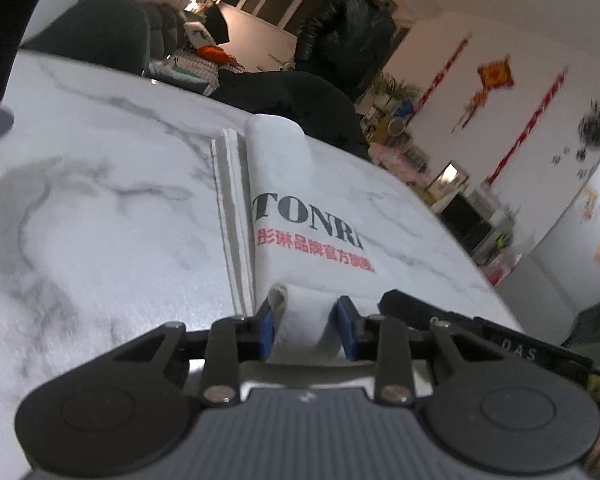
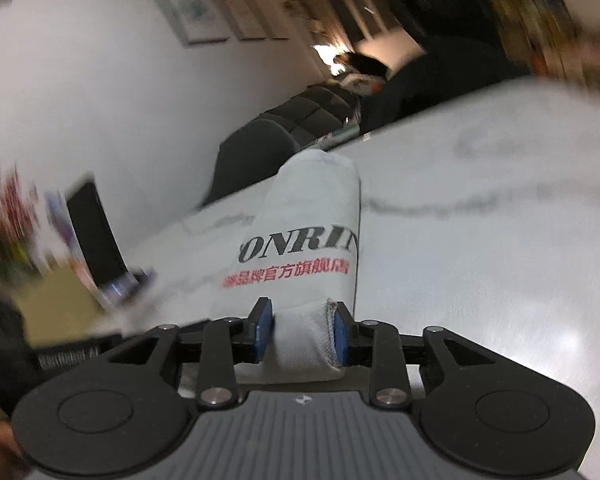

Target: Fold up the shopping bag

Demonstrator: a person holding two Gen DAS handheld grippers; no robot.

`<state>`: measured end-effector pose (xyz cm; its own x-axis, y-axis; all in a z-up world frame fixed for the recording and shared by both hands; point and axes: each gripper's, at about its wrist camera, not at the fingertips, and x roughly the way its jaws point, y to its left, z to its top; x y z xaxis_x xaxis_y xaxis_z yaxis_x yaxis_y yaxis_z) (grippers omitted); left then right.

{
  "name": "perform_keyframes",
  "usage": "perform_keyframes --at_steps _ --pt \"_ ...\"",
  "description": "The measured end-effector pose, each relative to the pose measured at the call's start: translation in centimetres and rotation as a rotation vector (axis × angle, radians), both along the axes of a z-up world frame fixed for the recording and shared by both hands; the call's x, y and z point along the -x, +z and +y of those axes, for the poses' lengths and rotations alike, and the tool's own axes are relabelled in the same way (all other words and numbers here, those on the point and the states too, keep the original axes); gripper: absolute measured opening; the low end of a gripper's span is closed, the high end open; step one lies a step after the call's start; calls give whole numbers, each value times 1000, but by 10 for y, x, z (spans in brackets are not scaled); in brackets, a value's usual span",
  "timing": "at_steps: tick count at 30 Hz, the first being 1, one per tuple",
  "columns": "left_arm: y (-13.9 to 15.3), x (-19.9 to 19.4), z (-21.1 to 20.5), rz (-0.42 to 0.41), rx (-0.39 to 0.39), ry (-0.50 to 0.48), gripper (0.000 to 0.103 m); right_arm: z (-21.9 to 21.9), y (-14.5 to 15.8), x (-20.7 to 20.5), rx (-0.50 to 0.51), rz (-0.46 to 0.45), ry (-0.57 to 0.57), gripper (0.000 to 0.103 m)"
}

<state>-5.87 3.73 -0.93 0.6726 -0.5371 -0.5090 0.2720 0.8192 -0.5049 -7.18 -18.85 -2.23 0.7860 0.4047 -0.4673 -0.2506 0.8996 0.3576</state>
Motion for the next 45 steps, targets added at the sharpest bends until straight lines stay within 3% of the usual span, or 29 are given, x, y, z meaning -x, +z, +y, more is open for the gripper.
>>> perform_keyframes --at_steps 4,7,8,11,20,21,25,32,38,45 --pt "7 3 -12 -15 -65 -4 29 17 15 22 223 -148 -8 35" --pt "13 5 -21 -26 -114 -6 29 29 18 33 317 -214 38 31" --pt "14 5 -24 -29 -127 -7 29 33 17 34 333 -219 65 25" --pt "17 8 -27 -30 -127 -6 29 40 12 30 342 -196 108 19" --pt "21 4 -25 -57 -167 -41 36 44 6 15 391 -139 168 18" --pt "21 7 -20 -71 -189 -34 42 45 6 13 397 -134 173 18" --pt "27 24 -10 -167 -286 -54 43 48 5 10 413 -132 188 19" --pt "42 41 -26 -333 -436 -306 43 47 6 9 420 -134 203 19" --pt "37 37 -40 -382 -582 -503 46 43 7 5 402 -126 231 19" --pt "27 32 -46 -394 -660 -664 55 32 8 -7 357 -115 306 19"
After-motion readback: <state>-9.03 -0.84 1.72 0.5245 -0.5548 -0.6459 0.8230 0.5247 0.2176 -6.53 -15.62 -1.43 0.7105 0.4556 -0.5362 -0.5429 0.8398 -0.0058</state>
